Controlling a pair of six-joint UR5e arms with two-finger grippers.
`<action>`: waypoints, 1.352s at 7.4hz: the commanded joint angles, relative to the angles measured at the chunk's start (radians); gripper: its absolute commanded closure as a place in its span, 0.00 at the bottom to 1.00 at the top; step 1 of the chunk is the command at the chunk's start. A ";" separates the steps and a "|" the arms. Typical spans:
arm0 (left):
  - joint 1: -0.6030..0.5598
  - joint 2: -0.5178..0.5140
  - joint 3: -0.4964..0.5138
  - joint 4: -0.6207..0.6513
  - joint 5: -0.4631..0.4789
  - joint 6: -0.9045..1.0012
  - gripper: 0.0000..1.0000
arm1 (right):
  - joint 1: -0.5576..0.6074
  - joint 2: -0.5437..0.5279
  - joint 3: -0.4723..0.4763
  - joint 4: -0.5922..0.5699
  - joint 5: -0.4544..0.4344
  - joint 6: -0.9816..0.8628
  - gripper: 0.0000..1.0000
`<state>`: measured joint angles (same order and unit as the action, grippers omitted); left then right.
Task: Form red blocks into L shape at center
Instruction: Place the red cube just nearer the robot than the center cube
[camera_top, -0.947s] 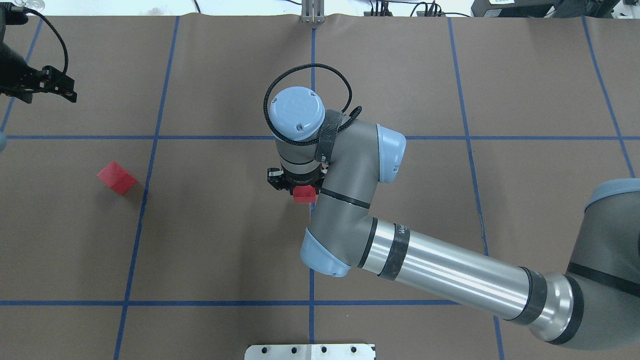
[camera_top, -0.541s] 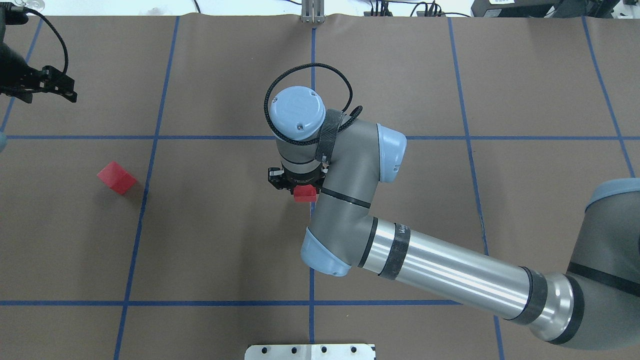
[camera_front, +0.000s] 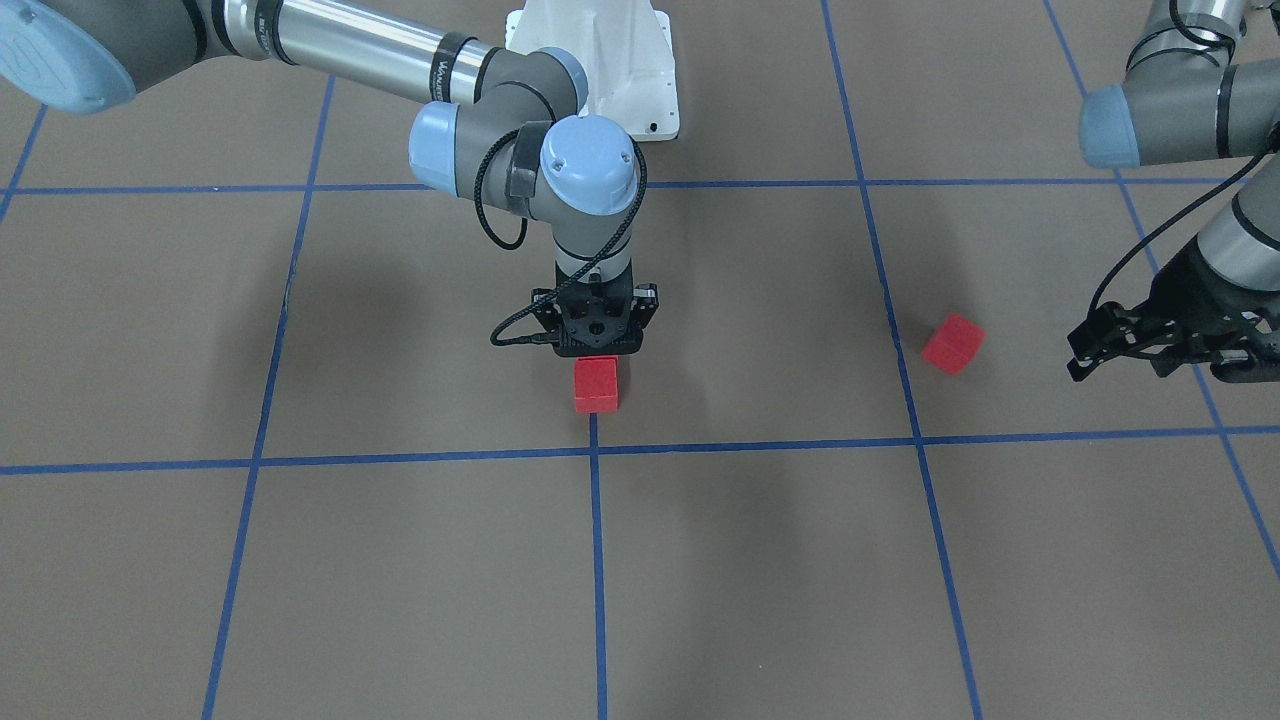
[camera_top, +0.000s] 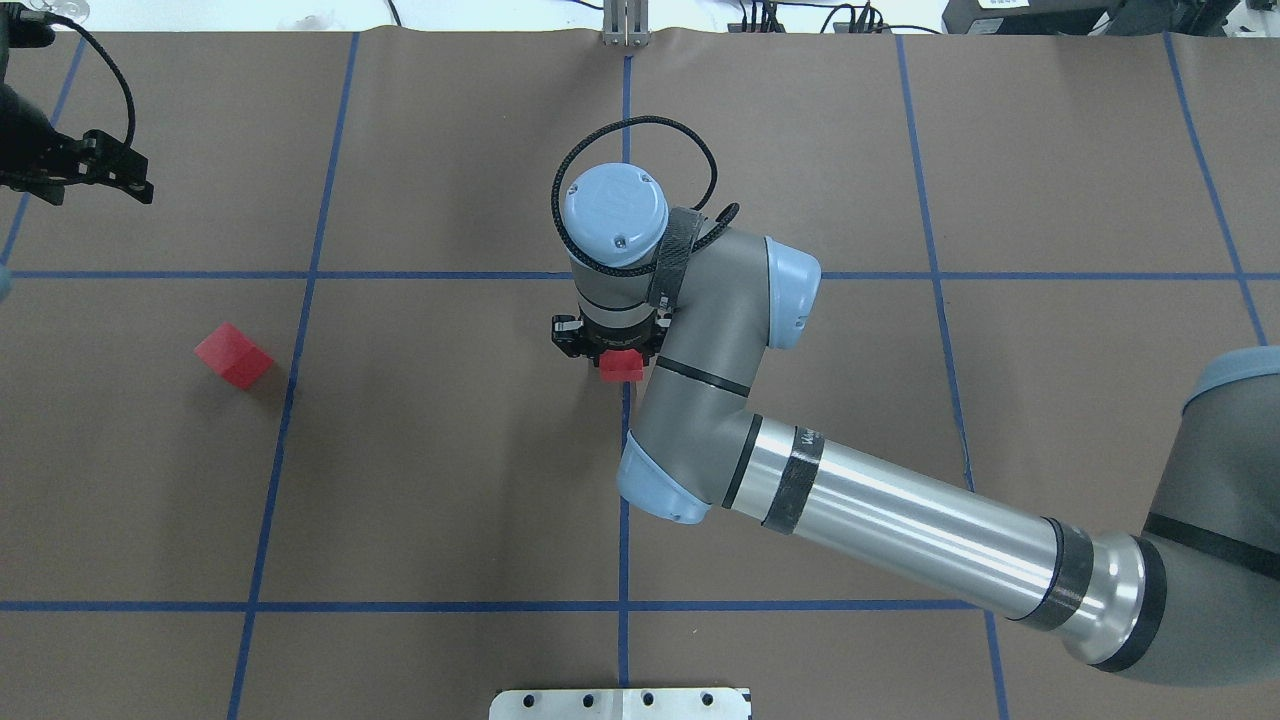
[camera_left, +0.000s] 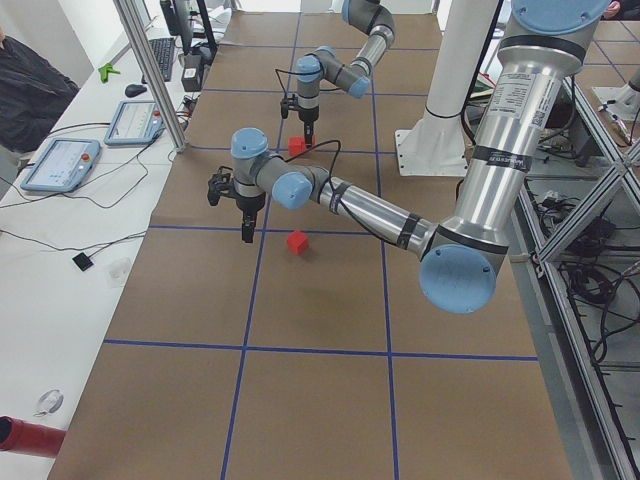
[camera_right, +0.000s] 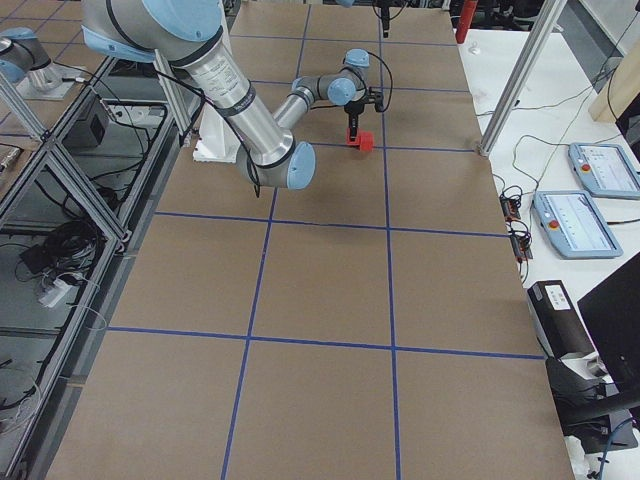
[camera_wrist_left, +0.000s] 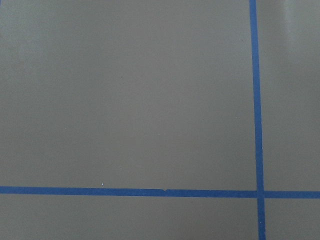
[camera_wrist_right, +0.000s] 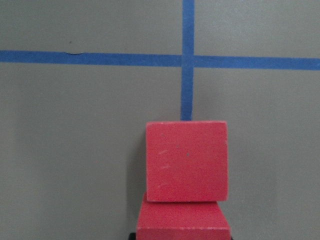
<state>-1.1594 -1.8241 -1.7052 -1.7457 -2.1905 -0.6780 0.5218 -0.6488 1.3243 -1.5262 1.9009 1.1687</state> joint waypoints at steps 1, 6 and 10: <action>0.000 0.000 -0.001 0.000 0.000 0.000 0.00 | 0.003 0.001 -0.004 0.008 0.000 0.000 1.00; 0.000 0.000 0.001 0.000 0.000 0.000 0.00 | 0.004 -0.002 -0.004 0.009 -0.005 0.002 1.00; 0.001 0.000 0.006 0.000 0.000 0.000 0.00 | 0.004 -0.017 -0.004 0.038 -0.031 0.002 0.30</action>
<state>-1.1587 -1.8239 -1.7011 -1.7456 -2.1904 -0.6780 0.5261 -0.6574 1.3208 -1.5086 1.8854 1.1706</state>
